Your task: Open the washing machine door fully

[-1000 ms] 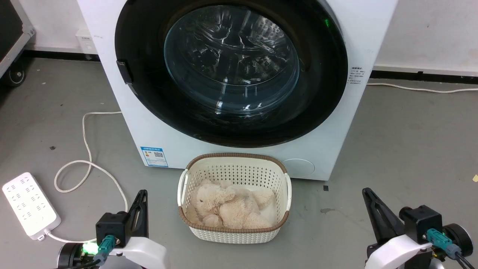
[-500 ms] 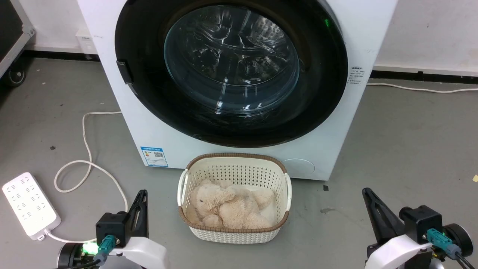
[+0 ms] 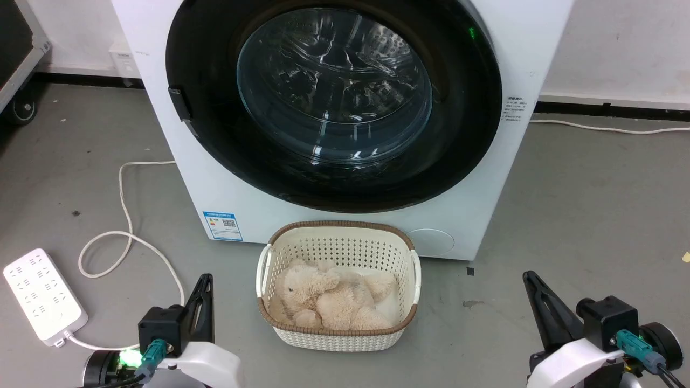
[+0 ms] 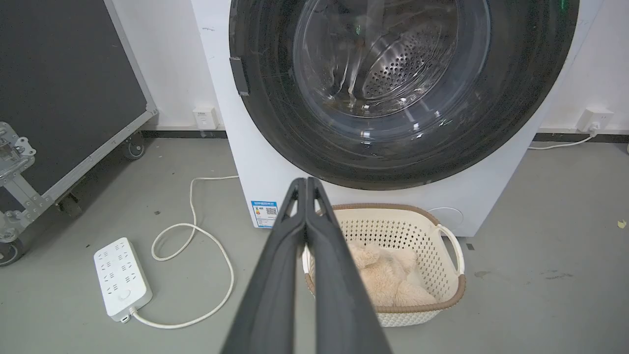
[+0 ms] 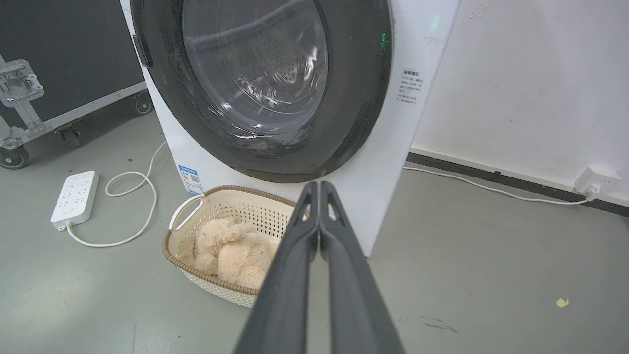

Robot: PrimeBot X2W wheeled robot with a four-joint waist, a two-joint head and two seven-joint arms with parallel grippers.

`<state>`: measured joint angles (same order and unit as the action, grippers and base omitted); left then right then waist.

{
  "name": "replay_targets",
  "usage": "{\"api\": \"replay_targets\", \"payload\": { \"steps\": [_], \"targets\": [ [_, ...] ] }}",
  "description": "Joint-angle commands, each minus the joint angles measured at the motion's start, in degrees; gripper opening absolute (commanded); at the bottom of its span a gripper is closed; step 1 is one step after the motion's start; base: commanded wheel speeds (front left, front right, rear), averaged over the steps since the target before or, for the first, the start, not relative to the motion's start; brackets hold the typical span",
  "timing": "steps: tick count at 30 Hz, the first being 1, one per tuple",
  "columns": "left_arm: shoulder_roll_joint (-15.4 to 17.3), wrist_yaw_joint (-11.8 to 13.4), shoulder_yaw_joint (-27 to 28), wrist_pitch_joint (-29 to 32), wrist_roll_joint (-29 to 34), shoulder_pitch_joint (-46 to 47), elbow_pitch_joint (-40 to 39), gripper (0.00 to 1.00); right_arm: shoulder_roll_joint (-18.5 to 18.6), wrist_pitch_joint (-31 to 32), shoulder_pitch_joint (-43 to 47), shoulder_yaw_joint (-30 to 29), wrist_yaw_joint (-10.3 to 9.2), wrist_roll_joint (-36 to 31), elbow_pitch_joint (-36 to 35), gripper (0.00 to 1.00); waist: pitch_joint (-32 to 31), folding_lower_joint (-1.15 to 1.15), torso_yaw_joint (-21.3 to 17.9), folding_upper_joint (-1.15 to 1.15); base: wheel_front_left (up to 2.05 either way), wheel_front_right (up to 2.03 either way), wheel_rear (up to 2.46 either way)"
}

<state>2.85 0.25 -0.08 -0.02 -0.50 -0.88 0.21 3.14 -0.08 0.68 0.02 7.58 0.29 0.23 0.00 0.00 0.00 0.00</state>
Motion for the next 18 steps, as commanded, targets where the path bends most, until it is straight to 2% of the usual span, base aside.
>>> {"api": "replay_targets", "payload": {
  "steps": [1, 3, 4, 18],
  "targets": [
    [0.0, -0.2, 0.1, 0.0, 0.5, 0.9, -0.2, 0.00, -0.3, 0.1, -0.7, 0.0, -0.09, -0.3, -0.2, 0.00, 0.0, 0.00, 0.0, 0.00, 0.00, 0.00, 0.00],
    [0.0, -0.2, 0.1, 0.0, 0.5, 0.9, -0.2, 0.00, -0.3, 0.1, -0.7, 0.0, -0.09, -0.3, -0.2, 0.00, 0.0, 0.00, 0.0, 0.00, 0.00, 0.00, 0.00],
    [0.0, 0.0, 0.0, 0.0, 0.0, 0.0, 0.0, 1.00, 0.0, 0.0, 0.0, 0.0, 0.00, 0.0, 0.0, 1.00, 0.0, 0.00, 0.0, 0.00, 0.00, 0.00, 0.00],
    [0.0, 0.6, -0.8, -1.3, -0.1, 0.0, 0.0, 1.00, 0.0, -1.3, 0.3, -0.2, 0.00, 0.6, -0.2, 1.00, 0.2, 0.00, 0.0, 0.00, 0.00, 0.00, 0.00]
  ]
}}
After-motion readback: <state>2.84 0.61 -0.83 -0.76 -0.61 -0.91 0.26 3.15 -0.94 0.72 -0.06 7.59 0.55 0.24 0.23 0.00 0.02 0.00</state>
